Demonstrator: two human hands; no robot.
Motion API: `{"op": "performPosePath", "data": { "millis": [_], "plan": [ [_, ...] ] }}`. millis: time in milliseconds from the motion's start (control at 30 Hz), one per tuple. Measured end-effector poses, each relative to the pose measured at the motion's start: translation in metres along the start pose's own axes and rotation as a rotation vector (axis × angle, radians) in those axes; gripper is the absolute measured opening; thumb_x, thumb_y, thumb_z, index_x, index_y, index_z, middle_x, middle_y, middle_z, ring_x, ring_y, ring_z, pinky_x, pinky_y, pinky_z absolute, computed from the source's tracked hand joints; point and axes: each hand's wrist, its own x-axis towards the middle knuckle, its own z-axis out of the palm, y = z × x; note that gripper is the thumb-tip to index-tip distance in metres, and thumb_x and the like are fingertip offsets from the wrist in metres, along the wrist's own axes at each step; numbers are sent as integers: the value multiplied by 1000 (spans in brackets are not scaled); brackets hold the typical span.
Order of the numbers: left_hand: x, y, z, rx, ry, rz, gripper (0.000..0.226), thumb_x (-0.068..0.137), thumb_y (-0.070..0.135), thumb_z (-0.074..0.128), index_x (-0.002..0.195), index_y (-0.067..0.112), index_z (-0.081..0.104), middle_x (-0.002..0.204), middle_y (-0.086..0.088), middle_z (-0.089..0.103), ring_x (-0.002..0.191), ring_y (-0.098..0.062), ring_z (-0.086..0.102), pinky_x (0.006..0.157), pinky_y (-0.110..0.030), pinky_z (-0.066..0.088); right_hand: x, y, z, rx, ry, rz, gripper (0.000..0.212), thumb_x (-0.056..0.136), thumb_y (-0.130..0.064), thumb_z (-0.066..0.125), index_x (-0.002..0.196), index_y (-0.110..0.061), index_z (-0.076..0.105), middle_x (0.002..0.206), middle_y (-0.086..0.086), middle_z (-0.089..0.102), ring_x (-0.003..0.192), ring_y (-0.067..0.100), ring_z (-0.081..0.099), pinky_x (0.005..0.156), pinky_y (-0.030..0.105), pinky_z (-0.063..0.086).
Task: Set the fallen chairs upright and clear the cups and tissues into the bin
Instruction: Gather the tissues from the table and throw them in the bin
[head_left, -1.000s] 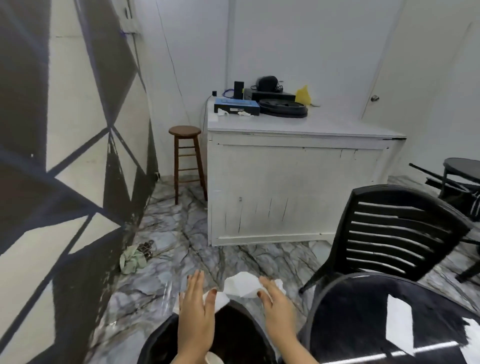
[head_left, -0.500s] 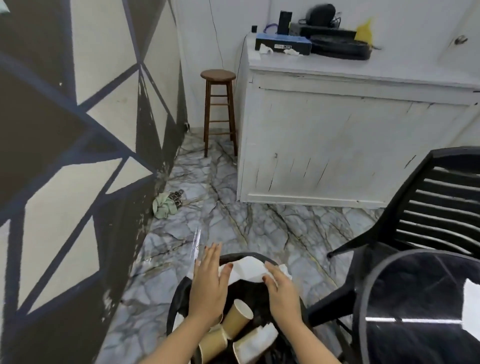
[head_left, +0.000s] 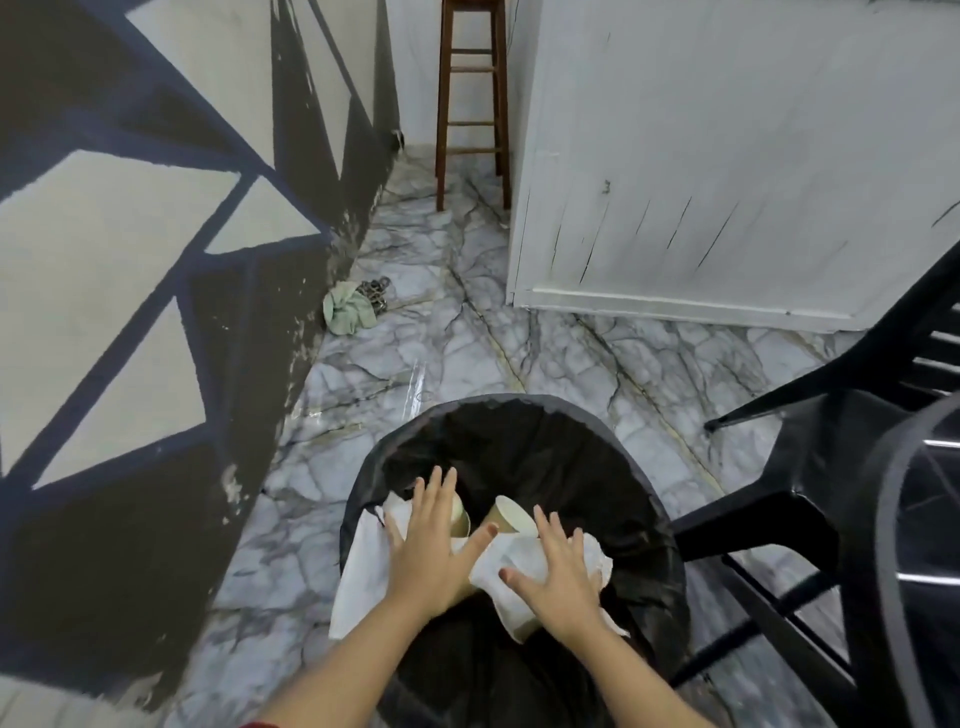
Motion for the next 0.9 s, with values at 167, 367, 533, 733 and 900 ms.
{"op": "performPosePath", "data": {
  "millis": [167,367,533,733,900],
  "plan": [
    [-4,17,-24,-38,-17,19,77,85,64,33,148,29,4,158,11,-8,142,-4,-17,115,-45,-15,-7,-13,-19,7,-9,-4,84,85,-53,54,145,-41,-3,160,-6,-8,146,21,-13,114,60,4],
    [4,89,-88,-25,47,154,83,78,74,24,148,32,7,156,16,-7,141,-1,-13,115,-43,-11,-30,-65,-99,-3,133,-85,80,85,-56,51,146,-40,2,160,-9,-4,146,19,-12,115,55,2],
    [9,168,-136,-24,47,311,90,71,79,19,147,33,6,153,18,-8,138,0,-15,115,-43,-10,-58,-105,-181,-8,262,-92,79,86,-58,49,147,-38,3,160,-7,-3,146,20,-10,115,55,2],
    [20,267,-175,-45,31,542,82,77,71,28,147,33,11,159,9,4,141,0,-4,115,-40,-7,-102,-108,-276,11,486,-74,79,86,-56,50,147,-37,5,160,-6,0,146,20,-10,117,56,5],
    [16,338,-156,-35,-52,713,78,79,70,28,147,35,11,159,8,6,145,-9,-1,118,-44,-2,-149,-66,-333,30,668,20,75,86,-54,50,147,-36,11,160,-7,4,146,19,-8,115,56,2]
  ]
}}
